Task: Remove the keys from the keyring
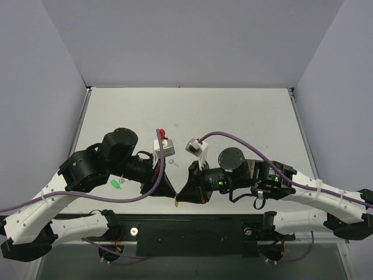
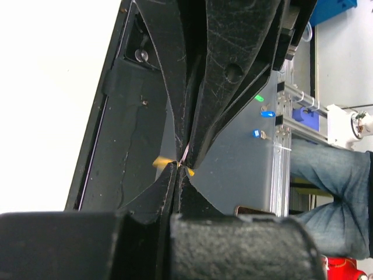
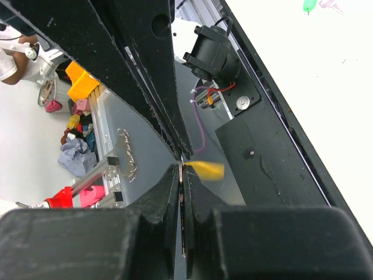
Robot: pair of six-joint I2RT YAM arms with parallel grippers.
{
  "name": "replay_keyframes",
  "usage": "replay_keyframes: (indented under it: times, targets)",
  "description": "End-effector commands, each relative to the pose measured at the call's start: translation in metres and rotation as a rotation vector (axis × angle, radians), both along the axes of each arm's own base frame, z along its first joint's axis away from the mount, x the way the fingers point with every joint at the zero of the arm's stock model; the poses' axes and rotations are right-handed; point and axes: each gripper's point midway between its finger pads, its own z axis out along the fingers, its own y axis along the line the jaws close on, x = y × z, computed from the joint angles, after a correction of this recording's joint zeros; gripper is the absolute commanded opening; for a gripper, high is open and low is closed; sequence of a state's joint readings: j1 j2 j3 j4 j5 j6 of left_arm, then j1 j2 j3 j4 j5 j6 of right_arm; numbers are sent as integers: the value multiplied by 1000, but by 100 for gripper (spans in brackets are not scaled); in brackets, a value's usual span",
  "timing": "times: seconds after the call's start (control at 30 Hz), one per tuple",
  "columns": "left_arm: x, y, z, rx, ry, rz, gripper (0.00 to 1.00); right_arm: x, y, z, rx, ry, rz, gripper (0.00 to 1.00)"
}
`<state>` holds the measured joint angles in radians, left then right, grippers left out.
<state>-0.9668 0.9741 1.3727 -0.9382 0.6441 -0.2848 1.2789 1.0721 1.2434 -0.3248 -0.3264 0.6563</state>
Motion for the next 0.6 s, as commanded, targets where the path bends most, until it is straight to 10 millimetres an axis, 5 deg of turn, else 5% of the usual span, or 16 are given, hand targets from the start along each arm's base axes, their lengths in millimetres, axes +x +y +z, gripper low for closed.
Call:
replay_keyframes:
  times: [0.0,0.57]
  targets:
    - [-15,7,6,24,-17,-97,0,4,8,23,58,-39,-3,0]
    - [-9,0,10,32,-53,-62,0,9,2,22,61,-75,-37,0]
